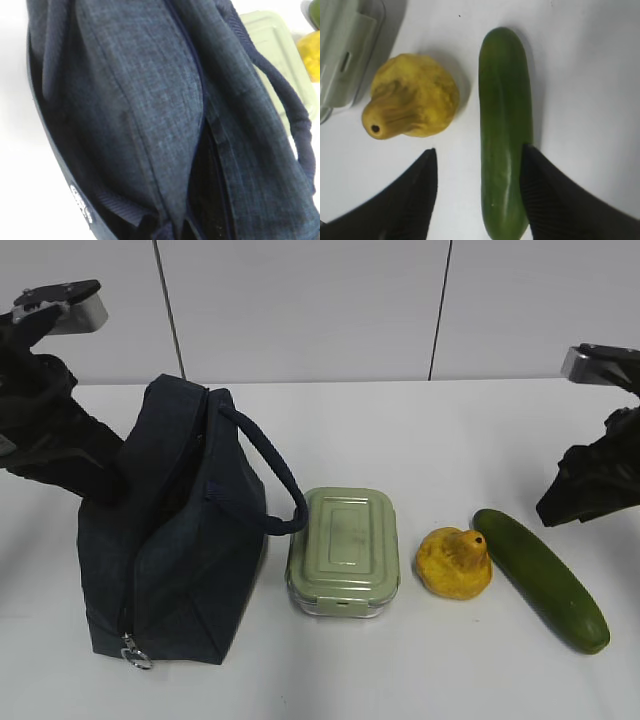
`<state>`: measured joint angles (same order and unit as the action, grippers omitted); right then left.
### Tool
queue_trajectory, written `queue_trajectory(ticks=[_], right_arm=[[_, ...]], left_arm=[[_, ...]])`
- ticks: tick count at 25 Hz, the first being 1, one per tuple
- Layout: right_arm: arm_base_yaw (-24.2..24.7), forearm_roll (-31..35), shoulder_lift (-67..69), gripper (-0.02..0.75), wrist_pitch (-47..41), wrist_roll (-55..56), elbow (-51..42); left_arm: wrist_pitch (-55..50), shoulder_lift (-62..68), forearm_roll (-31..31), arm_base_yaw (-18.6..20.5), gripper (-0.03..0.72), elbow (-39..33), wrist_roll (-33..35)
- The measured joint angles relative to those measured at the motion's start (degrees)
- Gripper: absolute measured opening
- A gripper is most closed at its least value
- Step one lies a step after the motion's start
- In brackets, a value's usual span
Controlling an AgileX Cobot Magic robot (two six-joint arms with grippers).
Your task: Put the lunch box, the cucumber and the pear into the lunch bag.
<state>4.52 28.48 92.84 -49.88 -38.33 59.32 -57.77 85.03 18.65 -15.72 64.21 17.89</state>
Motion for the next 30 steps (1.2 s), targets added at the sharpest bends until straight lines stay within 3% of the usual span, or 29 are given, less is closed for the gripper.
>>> queue_trajectory(ticks=[8,30], right_arm=[[-1.07,-4.73,6.31,0.465,-0.33,2.47,0.0],[-1.07,-0.03,6.87,0.465,0.02,3.55,0.4]], left_arm=[[0.0,0.0,-0.05,0.0,0.024,0.0,0.06],[-0.17,0.0,-0.05,0.0,0.024,0.0,0.43]])
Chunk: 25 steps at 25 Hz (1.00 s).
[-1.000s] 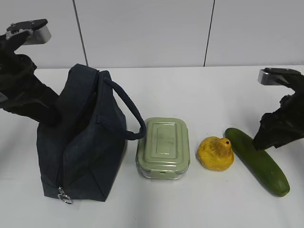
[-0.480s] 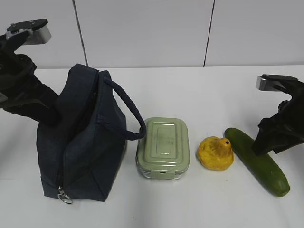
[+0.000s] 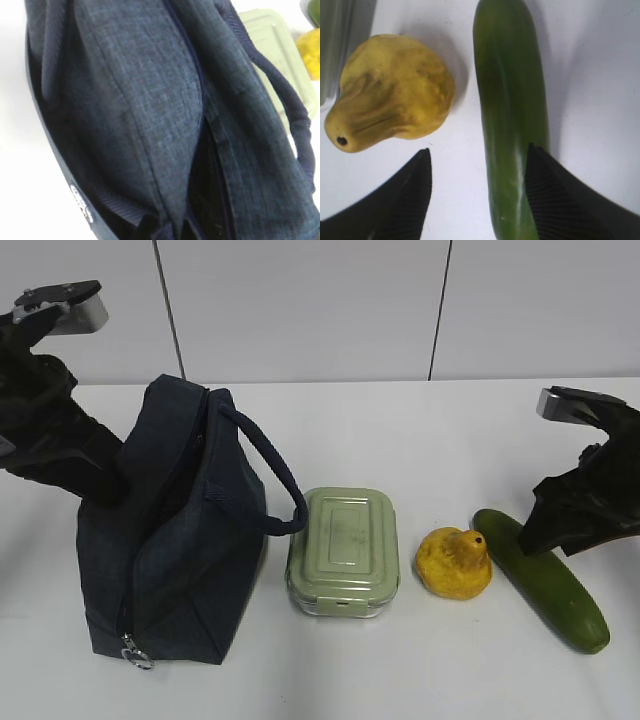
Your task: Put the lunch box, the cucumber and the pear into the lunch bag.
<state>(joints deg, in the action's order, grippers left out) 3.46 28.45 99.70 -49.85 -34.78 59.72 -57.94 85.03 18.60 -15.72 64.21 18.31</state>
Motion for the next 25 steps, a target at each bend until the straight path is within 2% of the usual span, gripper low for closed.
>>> queue_trajectory(ticks=[4,13,21,25], right_arm=[[0.0,-0.16,0.0,0.473,0.56,0.0,0.0],[0.0,-1.74,0.0,0.589,1.69,0.0,0.0],[0.0,-1.37,0.0,0.575,2.59,0.86,0.0],[0.0,1.64,0.0,0.572,2.09,1.52,0.0]], left_arm=[[-0.02,0.0,0.0,0.0,0.024,0.0,0.0],[-0.02,0.0,-0.01,0.0,0.024,0.0,0.0],[-0.02,0.0,-0.06,0.0,0.024,0.0,0.05],[-0.02,0.0,-0.06,0.0,0.024,0.0,0.23]])
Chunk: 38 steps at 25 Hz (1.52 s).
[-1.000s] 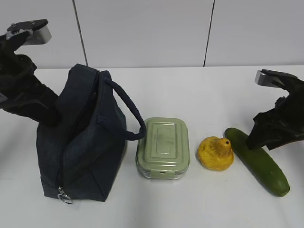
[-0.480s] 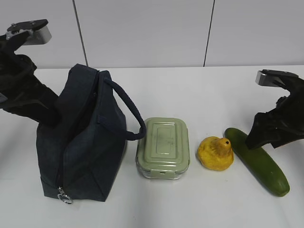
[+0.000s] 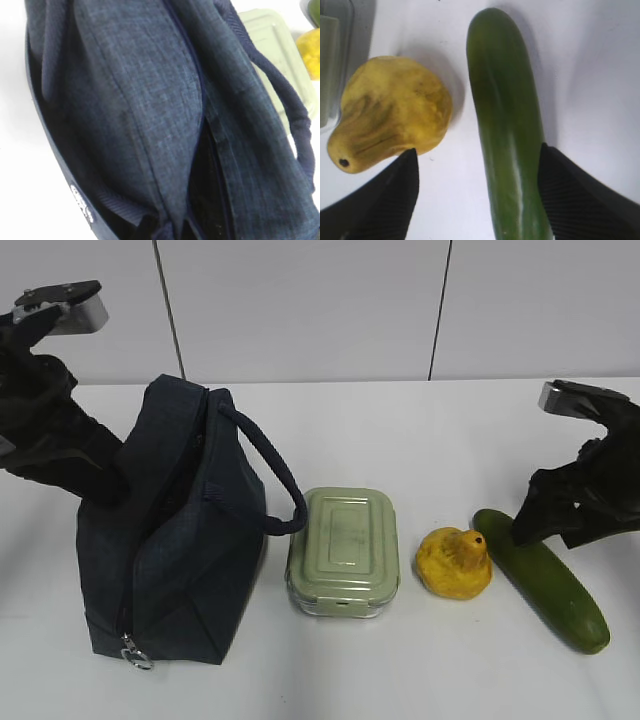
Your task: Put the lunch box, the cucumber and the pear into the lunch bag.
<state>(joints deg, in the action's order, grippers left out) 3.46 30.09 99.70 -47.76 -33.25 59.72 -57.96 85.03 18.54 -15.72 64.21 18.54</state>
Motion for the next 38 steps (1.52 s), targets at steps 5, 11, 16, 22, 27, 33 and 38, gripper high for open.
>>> queue_trajectory(ticks=[5,11,16,22,27,33,38], right_arm=[[0.0,0.88,0.0,0.571,-1.19,0.18,0.0],[0.0,-4.66,0.03,0.571,-1.43,-0.75,0.0],[0.0,-9.08,0.03,0.571,-1.07,-0.82,0.0],[-1.62,-9.43,0.13,0.571,-0.94,-1.8,0.0],[-2.87,-10.16,2.7,0.571,-0.94,-2.06,0.04],[-2.87,-10.79,5.58,0.571,-0.57,-1.71,0.13],[-3.24,-10.79,8.05,0.571,-0.11,-1.59,0.13]], left_arm=[[0.0,0.0,0.0,0.0,0.024,0.0,0.41],[0.0,0.0,0.0,0.0,0.024,0.0,0.46],[0.0,0.0,0.0,0.0,0.024,0.0,0.46],[0.06,0.0,0.0,0.0,0.024,0.0,0.64],[0.11,0.0,0.0,0.0,0.024,0.0,0.64],[0.18,0.0,0.0,0.0,0.024,0.0,0.68],[0.34,0.0,0.0,0.0,0.024,0.0,0.7]])
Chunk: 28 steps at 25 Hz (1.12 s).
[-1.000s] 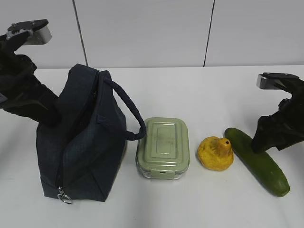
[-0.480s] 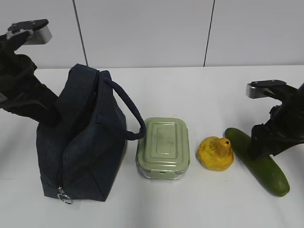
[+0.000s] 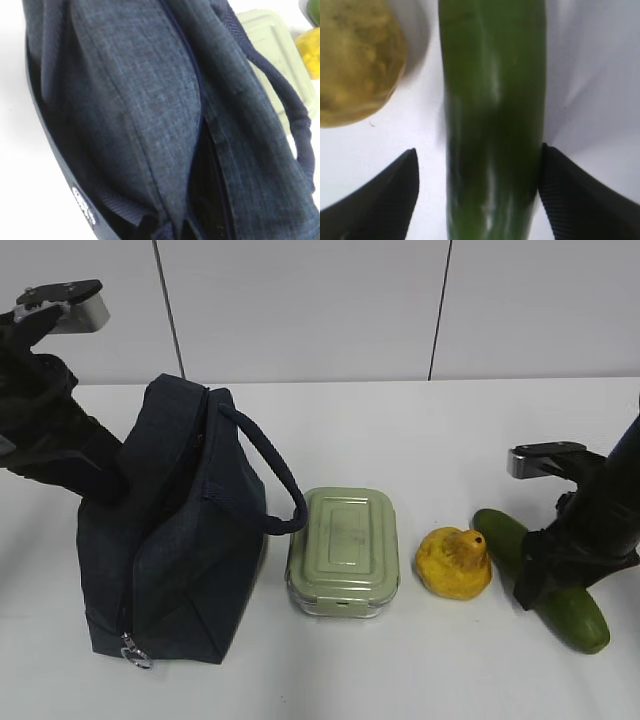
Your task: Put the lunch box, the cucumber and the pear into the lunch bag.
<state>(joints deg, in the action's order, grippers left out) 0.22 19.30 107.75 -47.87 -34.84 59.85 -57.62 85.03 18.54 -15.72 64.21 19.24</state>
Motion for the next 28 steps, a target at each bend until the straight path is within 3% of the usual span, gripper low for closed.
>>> queue_trajectory(ticks=[3,6,7,13,16,20,22,28], right_arm=[[-1.04,-1.57,1.22,0.526,0.0,1.58,0.0],[-1.44,-5.23,1.47,0.366,0.0,6.9,0.28],[-1.53,-6.01,1.47,0.349,0.0,8.41,0.42],[-1.53,-3.56,-1.82,0.347,1.61,13.15,0.54],[-1.53,7.6,-8.21,0.347,1.67,7.61,2.08],[-3.16,29.15,-15.44,0.347,-2.73,-5.61,6.52],[-6.43,34.47,-16.25,0.347,-4.03,-7.57,8.81],[-18.72,41.61,-14.92,0.347,0.1,-8.62,12.61]], left_arm=[[0.16,0.0,-0.05,0.0,0.024,0.0,0.11],[0.18,0.0,-0.15,0.0,0.024,0.0,0.11],[0.23,0.0,-0.15,0.0,0.024,0.0,0.11],[0.24,0.0,-0.15,0.0,0.024,0.0,0.11],[0.29,0.0,-0.18,0.0,0.024,0.0,0.11],[0.34,0.0,-0.23,0.0,0.024,0.0,0.13],[0.34,0.0,-0.23,0.0,0.024,0.0,0.13],[1.02,0.0,-0.23,0.0,0.024,0.0,0.13]])
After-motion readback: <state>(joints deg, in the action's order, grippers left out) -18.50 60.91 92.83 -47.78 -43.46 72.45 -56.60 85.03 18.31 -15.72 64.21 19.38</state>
